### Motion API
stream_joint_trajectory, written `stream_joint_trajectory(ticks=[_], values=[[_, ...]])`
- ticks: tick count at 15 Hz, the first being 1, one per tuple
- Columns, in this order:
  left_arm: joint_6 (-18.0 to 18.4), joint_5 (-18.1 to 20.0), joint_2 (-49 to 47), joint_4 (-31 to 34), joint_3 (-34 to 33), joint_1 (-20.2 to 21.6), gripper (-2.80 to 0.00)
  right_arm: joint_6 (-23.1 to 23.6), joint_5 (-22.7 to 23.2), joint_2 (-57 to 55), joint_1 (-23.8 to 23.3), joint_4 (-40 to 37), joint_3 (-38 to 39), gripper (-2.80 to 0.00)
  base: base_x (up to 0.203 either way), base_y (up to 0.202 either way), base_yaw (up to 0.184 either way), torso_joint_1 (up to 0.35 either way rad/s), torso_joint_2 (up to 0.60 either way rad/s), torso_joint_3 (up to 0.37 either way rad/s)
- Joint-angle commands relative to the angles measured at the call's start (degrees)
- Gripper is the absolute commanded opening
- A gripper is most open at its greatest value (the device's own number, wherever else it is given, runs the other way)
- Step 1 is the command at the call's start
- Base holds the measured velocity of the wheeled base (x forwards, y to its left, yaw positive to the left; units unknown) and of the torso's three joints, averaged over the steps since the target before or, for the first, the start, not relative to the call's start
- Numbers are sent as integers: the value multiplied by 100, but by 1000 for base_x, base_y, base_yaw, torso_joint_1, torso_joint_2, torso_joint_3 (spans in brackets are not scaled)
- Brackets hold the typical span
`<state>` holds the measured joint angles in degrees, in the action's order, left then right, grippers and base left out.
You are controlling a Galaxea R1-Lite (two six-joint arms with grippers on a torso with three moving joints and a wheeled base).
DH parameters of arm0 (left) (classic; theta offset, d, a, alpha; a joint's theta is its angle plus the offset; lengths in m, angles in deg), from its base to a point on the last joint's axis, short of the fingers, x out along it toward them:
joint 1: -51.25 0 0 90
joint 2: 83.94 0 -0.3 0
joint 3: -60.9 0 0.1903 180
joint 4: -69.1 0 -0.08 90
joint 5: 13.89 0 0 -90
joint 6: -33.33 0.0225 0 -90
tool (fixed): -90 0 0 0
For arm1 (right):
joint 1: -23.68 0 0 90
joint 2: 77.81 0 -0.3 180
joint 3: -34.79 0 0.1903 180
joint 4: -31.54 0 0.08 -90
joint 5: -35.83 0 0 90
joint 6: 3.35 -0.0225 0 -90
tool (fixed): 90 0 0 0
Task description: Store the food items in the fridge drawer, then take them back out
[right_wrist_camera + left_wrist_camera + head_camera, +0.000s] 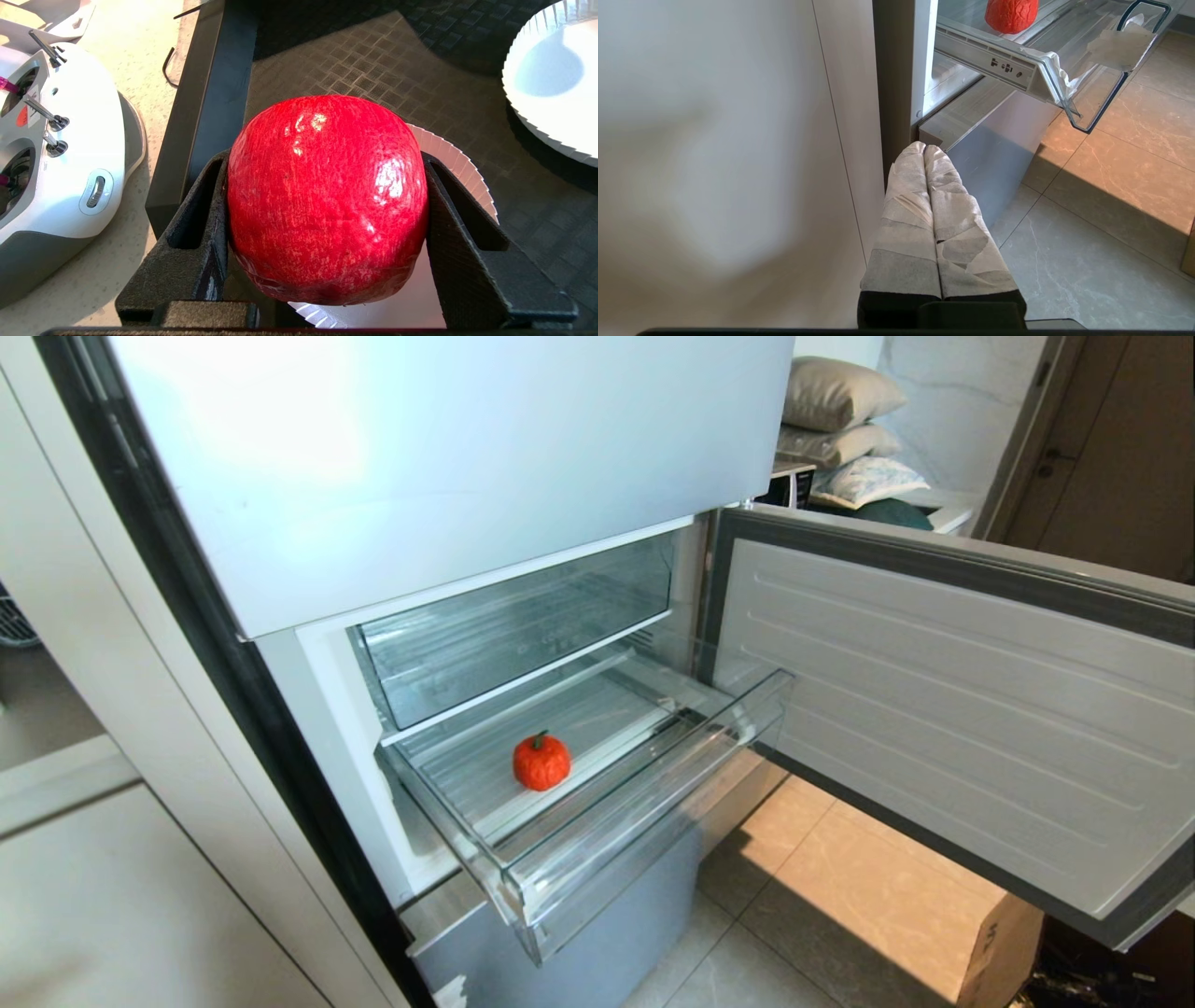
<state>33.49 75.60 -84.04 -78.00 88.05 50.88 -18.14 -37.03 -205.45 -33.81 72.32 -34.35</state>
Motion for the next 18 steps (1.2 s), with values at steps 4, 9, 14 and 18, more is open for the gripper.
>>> stream_joint_trajectory(ticks=[4, 9, 14, 18], values=[[2, -2, 1, 5, -1, 3, -280, 4, 19, 1632, -214, -314, 284, -280, 0, 0, 0, 0, 0, 0], [-4, -2, 1, 5, -1, 3, -280, 597, 45, 5216, -364, -559, 2228, -280, 0, 0, 0, 0, 0, 0], [-7, -2, 1, 5, -1, 3, -280, 885, -179, 7576, 2839, -1150, 3822, -280, 0, 0, 0, 0, 0, 0], [-6, -2, 1, 5, -1, -1, -280, 1533, -729, 9979, 5064, -4550, 4255, -280, 0, 0, 0, 0, 0, 0]])
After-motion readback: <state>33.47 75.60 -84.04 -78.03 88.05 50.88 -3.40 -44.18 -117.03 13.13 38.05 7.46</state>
